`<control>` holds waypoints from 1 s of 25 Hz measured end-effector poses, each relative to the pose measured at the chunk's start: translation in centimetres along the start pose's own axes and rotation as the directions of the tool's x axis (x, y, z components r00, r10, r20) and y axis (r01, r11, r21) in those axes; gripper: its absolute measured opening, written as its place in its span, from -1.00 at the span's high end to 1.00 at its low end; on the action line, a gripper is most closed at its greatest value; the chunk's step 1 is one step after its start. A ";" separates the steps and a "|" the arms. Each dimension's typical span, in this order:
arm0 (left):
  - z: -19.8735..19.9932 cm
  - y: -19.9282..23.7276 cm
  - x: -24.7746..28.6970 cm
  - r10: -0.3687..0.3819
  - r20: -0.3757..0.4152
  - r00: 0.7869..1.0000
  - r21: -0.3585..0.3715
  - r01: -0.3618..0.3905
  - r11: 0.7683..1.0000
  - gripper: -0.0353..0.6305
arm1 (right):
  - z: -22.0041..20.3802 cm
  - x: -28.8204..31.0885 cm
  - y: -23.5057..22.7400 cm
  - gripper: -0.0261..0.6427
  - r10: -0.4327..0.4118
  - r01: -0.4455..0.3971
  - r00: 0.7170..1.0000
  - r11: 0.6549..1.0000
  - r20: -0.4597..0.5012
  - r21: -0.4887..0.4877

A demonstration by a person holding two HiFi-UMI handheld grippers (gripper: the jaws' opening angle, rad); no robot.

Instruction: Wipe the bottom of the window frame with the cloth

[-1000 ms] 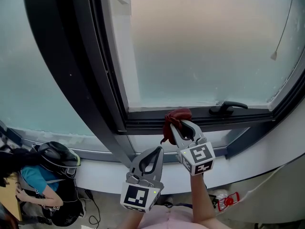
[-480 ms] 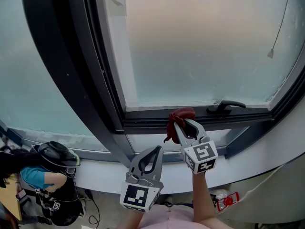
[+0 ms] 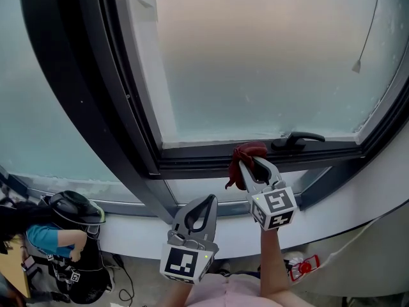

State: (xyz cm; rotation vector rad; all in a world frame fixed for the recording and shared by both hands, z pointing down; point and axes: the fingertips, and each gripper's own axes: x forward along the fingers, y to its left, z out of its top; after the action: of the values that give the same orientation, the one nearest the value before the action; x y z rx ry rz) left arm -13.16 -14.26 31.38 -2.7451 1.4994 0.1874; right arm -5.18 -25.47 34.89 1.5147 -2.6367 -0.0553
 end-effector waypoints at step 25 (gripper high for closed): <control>-1.0 -3.4 0.8 0.017 -0.027 0.999 0.023 -0.017 1.000 0.91 | -0.9 -3.5 -6.6 0.68 -0.078 0.077 0.997 0.997 0.018 0.021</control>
State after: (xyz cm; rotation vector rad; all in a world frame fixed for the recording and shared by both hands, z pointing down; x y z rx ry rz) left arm -9.75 -13.14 32.11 -2.7288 1.5216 0.1333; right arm 2.36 -25.74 34.97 1.6300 -2.5994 -0.0492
